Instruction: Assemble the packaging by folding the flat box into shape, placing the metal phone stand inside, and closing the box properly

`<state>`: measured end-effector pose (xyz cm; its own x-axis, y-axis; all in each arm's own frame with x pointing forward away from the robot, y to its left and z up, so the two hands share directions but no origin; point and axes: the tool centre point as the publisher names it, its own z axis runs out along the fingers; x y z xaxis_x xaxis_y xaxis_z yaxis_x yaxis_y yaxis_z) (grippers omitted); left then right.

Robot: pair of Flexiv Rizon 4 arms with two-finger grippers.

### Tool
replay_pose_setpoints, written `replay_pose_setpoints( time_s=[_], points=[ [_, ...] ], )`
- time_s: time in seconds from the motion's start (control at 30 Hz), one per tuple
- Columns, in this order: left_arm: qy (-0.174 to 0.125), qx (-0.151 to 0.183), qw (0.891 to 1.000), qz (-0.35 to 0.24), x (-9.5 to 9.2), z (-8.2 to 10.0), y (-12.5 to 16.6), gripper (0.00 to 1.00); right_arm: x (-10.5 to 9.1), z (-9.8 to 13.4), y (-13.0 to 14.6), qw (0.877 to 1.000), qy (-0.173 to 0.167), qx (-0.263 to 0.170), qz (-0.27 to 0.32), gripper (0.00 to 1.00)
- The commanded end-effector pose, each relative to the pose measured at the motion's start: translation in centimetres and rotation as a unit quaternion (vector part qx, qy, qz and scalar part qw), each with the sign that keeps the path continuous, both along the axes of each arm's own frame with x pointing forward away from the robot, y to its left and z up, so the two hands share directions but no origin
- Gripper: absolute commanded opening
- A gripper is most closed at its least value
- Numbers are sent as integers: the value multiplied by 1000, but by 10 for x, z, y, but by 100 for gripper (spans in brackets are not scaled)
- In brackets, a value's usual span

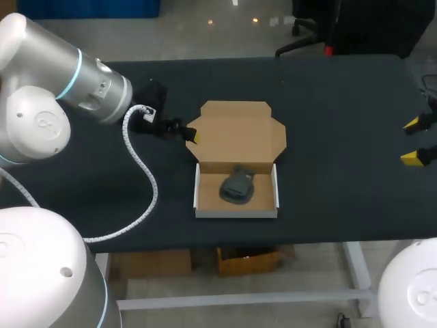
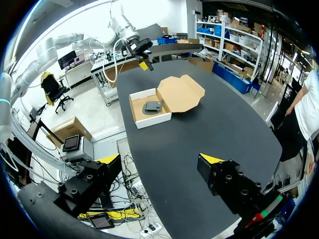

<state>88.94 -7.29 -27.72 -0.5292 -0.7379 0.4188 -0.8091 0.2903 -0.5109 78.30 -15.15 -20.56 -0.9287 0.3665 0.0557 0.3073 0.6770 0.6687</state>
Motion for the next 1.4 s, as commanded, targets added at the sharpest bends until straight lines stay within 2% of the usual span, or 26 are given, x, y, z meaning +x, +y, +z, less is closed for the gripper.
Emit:
replay_pose_setpoints(
  time_s=[0.03,0.27,0.33,0.47,0.6,0.8,0.97,1.4],
  points=[
    [-3,-7,1000,0,10,-7,5,100,-1,1,-1,1000,-1,1,0,100],
    [3,-28,1000,-11,32,-9,14,100,-1,1,-1,1000,-1,1,0,100],
    [4,-24,1000,-8,39,-12,16,100,-1,1,-1,1000,-1,1,0,100],
    [8,-33,999,-17,48,-16,19,100,4,5,0,1000,-10,-2,9,100],
    [5,-43,999,-29,56,-17,20,100,13,8,2,1000,-4,-2,25,100],
    [6,-65,997,-38,67,-21,24,100,29,14,5,998,25,-2,49,100],
    [12,-72,996,-42,76,-29,24,100,43,20,10,996,36,0,81,100],
    [34,-94,993,-70,85,-47,13,100,70,28,19,989,78,-36,121,100]
  ],
)
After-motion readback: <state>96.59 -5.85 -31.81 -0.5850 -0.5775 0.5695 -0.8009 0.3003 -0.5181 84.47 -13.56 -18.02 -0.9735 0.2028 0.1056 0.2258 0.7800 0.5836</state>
